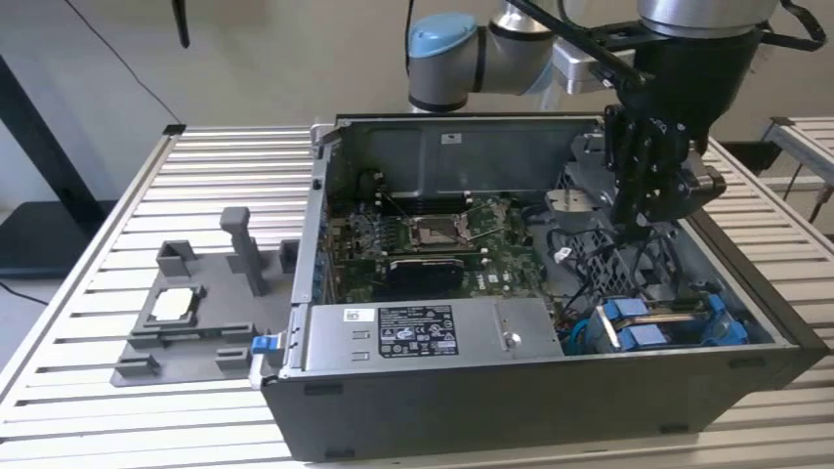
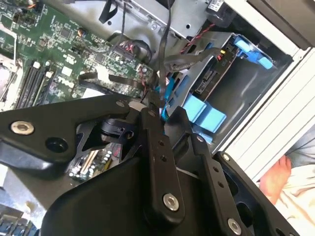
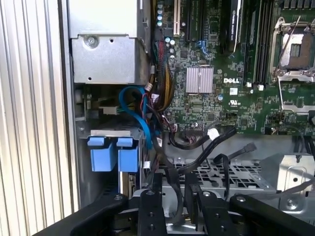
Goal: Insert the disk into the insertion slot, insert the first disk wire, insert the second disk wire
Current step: 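Insert the second disk wire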
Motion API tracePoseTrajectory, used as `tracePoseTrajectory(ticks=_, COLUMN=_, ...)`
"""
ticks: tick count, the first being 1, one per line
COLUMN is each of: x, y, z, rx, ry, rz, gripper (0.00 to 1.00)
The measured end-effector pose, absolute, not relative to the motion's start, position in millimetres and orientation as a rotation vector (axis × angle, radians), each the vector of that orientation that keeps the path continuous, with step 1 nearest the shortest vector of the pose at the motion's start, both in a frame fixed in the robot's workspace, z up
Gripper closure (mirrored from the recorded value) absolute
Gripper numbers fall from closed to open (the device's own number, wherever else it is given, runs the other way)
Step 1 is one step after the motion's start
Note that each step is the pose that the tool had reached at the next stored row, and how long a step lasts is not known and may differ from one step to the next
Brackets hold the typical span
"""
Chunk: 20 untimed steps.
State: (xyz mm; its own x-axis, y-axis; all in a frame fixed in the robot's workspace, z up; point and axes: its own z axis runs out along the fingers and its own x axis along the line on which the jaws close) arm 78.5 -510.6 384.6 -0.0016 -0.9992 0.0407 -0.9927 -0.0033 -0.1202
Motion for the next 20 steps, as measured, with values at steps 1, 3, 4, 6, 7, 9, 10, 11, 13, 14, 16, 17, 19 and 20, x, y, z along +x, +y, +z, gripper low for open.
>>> tracePoseTrajectory(ticks=1, x=77, y=-510, z=384, rx=-2.177, ry=2.175, rz=-0.194, gripper=0.67)
tracePoseTrajectory(ticks=3, x=73, y=-508, z=384, rx=-2.175, ry=2.171, rz=-0.229, gripper=0.67)
tracePoseTrajectory(ticks=4, x=71, y=-507, z=384, rx=-2.174, ry=2.170, rz=-0.246, gripper=0.67)
tracePoseTrajectory(ticks=6, x=68, y=-505, z=383, rx=-2.177, ry=2.169, rz=-0.273, gripper=0.67)
tracePoseTrajectory(ticks=7, x=67, y=-504, z=382, rx=-2.179, ry=2.166, rz=-0.284, gripper=0.67)
tracePoseTrajectory(ticks=9, x=66, y=-501, z=381, rx=-2.185, ry=2.160, rz=-0.299, gripper=0.67)
tracePoseTrajectory(ticks=10, x=66, y=-500, z=380, rx=-2.191, ry=2.156, rz=-0.305, gripper=0.67)
tracePoseTrajectory(ticks=11, x=66, y=-499, z=379, rx=-2.199, ry=2.149, rz=-0.310, gripper=0.67)
tracePoseTrajectory(ticks=13, x=65, y=-497, z=378, rx=-2.220, ry=2.130, rz=-0.318, gripper=0.67)
tracePoseTrajectory(ticks=14, x=65, y=-496, z=377, rx=-2.230, ry=2.120, rz=-0.321, gripper=0.67)
tracePoseTrajectory(ticks=16, x=65, y=-494, z=376, rx=-2.251, ry=2.101, rz=-0.329, gripper=0.67)
tracePoseTrajectory(ticks=17, x=65, y=-493, z=375, rx=-2.260, ry=2.092, rz=-0.332, gripper=0.67)
tracePoseTrajectory(ticks=19, x=63, y=-493, z=375, rx=-2.268, ry=2.082, rz=-0.336, gripper=0.67)
tracePoseTrajectory(ticks=20, x=62, y=-492, z=374, rx=-2.269, ry=2.079, rz=-0.339, gripper=0.67)
